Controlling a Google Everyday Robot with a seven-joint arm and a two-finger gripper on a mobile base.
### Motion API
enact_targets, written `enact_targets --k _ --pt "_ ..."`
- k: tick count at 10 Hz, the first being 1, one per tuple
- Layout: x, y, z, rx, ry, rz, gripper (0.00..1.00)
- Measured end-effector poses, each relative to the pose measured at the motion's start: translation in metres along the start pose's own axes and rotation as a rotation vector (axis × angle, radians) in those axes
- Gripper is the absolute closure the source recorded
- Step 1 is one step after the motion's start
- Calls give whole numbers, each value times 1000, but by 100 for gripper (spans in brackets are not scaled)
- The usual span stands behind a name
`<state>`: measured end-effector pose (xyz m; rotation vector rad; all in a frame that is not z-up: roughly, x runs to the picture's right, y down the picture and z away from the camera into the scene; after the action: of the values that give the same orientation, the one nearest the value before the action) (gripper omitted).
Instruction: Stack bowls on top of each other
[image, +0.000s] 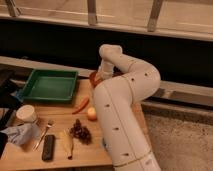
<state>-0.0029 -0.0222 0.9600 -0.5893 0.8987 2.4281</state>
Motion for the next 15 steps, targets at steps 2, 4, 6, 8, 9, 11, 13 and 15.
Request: enact_targets --k 2,4,6,8,9,11,13,15 --pt "0 7 14 9 5 -19 45" --pt "3 10 21 7 20 -41 63" --pt "6 13 18 -25 35 -68 85" --pt "11 15 7 -72 47 -94 99" --pt "13 16 -6 -107 51 -110 100" --pt "17 18 -29 -165 60 -141 100" --pt "26 21 -52 -234 85 -179 100" --pt "28 23 -67 -290 110 -200 100"
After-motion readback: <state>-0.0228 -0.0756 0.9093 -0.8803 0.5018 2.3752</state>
